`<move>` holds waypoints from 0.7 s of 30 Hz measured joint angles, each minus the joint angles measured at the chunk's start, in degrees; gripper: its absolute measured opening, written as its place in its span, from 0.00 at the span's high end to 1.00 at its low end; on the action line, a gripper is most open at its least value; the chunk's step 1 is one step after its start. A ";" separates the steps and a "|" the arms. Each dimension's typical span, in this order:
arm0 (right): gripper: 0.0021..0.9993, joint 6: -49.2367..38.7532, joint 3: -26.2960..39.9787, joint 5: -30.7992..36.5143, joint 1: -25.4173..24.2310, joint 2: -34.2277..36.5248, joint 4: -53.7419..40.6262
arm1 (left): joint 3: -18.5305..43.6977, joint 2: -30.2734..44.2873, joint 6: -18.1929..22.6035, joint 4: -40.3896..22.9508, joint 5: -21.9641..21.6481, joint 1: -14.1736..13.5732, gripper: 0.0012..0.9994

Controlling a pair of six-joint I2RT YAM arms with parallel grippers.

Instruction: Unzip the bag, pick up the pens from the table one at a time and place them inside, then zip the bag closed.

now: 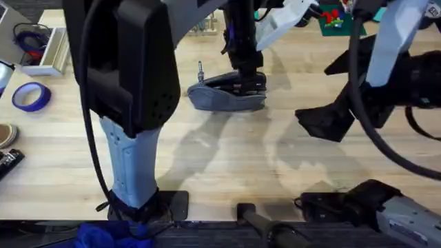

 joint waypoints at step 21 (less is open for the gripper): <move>0.00 0.02 0.00 -0.01 0.00 0.00 0.00 | 0.00 0.07 -0.12 -2.14 0.09 -0.02 0.46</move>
